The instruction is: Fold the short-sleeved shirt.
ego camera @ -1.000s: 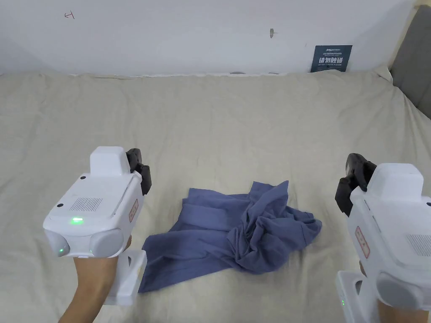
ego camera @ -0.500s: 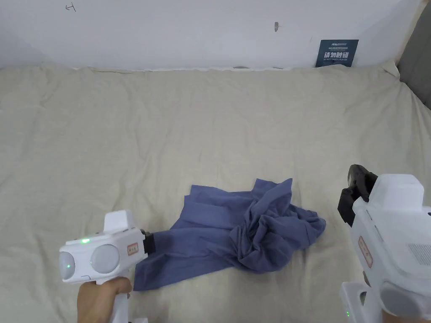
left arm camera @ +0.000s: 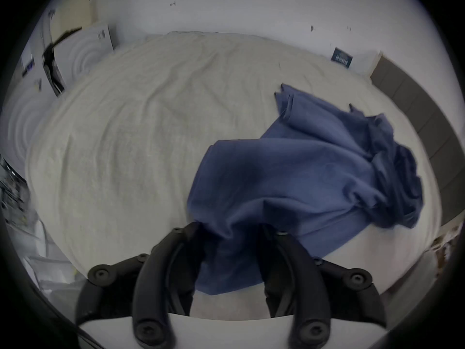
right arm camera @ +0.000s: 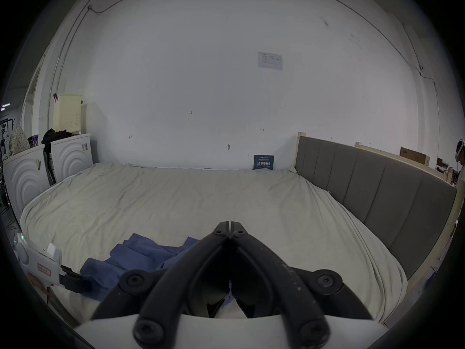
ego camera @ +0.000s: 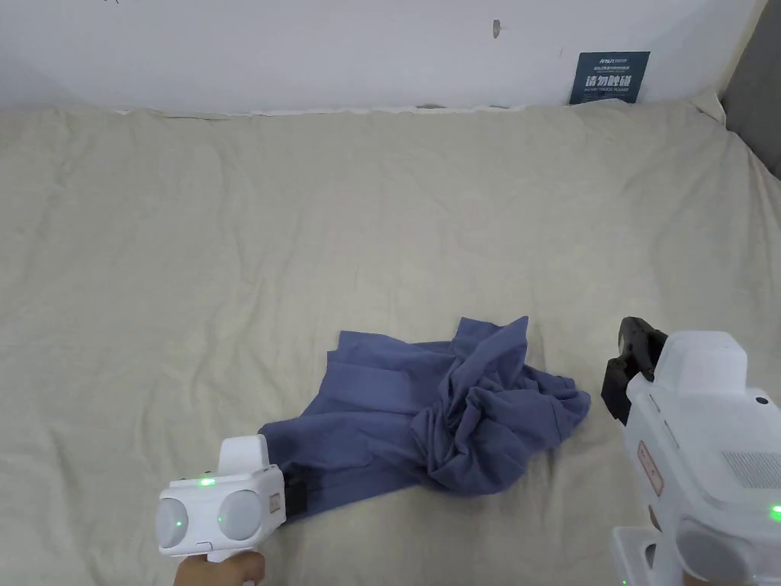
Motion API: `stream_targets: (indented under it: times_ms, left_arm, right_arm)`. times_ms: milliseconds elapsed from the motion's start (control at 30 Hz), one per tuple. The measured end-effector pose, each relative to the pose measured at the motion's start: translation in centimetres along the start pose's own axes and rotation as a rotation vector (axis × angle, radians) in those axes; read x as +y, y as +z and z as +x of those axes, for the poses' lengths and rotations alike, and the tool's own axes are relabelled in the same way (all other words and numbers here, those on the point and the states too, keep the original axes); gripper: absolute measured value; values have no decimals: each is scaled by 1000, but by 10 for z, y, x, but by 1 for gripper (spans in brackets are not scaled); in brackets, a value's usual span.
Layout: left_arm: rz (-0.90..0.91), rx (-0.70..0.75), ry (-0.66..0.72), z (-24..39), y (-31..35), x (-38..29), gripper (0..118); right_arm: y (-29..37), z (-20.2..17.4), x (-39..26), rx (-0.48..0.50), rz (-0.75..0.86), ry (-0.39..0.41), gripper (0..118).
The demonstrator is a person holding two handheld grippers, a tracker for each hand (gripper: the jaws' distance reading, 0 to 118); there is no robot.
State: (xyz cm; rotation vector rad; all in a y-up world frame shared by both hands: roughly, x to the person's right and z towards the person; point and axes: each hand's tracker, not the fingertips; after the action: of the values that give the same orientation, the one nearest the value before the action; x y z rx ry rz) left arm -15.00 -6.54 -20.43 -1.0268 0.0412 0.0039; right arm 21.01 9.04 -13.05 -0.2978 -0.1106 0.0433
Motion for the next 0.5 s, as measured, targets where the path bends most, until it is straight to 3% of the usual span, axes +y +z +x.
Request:
stream_targets:
  times_ms: [33,67,100,167,200,300,367,433,500]
  left_arm:
    - [16,-37,-8,2,4,0,38]
    - [30,-56,-19,4,7,0,16]
    - [19,-114,-5,5,7,2,3]
    - [8,-96,17,6,8,6,3]
    - [18,-135,24,4,11,7,3]
    - [107,-165,25,0,30,14,2]
    - [167,-181,8,-4,43,19,2]
    - [194,-205,21,-9,52,26,2]
    - [201,-229,40,-13,58,34,2]
  right_arm:
    - [-2,1,-1,-1,-11,-1,2]
    - [-6,2,-3,-3,-29,0,2]
    - [-12,4,-6,-6,-52,1,5]
    - [-27,8,-13,-9,-117,-12,13]
    - [-38,10,-16,1,-162,-12,25]
    - [-80,17,-30,15,-322,-34,81]
    - [-111,21,-42,31,-427,-47,102]
    - [-137,20,-57,6,-488,-51,105]
    - [-163,17,-72,-26,-552,7,102]
